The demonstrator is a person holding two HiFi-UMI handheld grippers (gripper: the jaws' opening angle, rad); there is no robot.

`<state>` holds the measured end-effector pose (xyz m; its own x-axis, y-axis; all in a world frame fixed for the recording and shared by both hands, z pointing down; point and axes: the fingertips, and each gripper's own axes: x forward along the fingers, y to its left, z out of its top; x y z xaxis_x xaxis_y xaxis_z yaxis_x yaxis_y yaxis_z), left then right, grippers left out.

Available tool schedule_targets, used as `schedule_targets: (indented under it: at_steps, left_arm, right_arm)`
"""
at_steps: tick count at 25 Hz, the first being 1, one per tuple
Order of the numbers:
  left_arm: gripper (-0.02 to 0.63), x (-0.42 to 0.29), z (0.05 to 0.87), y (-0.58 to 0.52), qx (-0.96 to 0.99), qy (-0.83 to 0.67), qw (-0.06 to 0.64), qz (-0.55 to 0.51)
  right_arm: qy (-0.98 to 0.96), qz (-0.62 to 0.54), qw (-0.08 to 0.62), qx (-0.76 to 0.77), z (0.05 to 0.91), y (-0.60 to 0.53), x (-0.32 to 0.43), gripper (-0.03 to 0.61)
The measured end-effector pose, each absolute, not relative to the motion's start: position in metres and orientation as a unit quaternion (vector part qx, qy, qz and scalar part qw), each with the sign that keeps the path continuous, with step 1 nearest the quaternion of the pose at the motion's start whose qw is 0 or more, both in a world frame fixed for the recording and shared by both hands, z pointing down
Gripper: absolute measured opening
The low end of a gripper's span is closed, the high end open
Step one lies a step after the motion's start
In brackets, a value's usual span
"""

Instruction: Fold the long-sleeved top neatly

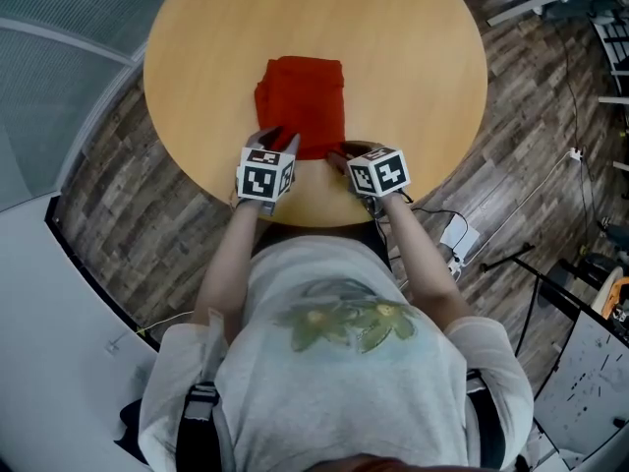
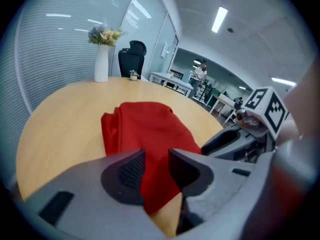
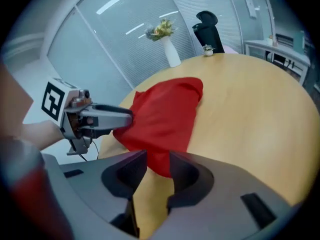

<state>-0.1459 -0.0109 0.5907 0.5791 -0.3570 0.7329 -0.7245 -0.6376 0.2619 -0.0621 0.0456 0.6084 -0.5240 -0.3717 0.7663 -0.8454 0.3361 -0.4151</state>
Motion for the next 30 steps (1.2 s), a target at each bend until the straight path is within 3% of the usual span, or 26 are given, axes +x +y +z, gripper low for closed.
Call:
schedule_targets:
  at_steps: [4, 10, 21, 25, 30]
  left_arm:
    - [0.126, -0.133, 0.55, -0.021, 0.863, -0.315, 0.254, 0.301]
    - [0.126, -0.072, 0.557, 0.008, 0.872, -0.258, 0.262, 0.322]
    - [0.126, -0.096, 0.596, 0.004, 0.803, -0.323, 0.317, 0.388]
    - [0.126, -0.095, 0.602, -0.001, 0.795, -0.339, 0.316, 0.392]
    - [0.126, -0.098, 0.609, 0.0, 0.79, -0.343, 0.312, 0.402]
  right_arm:
    - [-0.785, 0.377, 0.252, 0.422, 0.572, 0.004, -0.027, 0.137]
    - [-0.832, 0.27, 0.291, 0.387, 0.56, -0.077, 0.007, 0.137]
    - [-0.841, 0.074, 0.514, 0.154, 0.617, -0.137, 0.009, 0.136]
    - [-0.847, -0.014, 0.524, 0.086, 0.62, -0.139, -0.005, 0.031]
    - [-0.854, -0.007, 0.509, 0.104, 0.603, -0.169, -0.011, 0.021]
